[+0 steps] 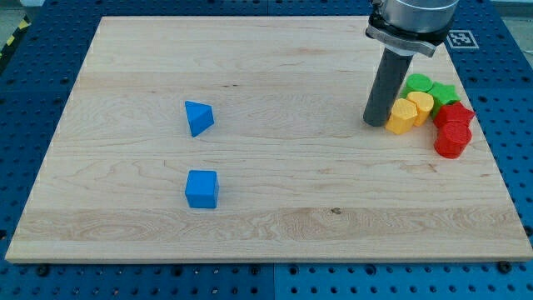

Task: Move the yellow blocks to the red blocks

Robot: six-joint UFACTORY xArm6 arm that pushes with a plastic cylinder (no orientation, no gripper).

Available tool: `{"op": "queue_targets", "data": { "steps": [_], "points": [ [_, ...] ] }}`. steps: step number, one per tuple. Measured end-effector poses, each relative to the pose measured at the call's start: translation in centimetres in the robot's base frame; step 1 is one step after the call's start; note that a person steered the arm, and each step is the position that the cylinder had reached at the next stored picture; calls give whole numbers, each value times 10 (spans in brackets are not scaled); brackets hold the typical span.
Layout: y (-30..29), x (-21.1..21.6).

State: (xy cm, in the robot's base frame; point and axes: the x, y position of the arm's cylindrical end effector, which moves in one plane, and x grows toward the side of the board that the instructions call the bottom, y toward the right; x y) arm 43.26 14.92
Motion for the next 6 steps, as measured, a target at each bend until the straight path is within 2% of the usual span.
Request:
{"op": "queue_targets", "data": {
  "steps": [2, 3, 6],
  "points": [
    [-18, -35],
    [4, -13],
    [31, -2]
  ]
}}
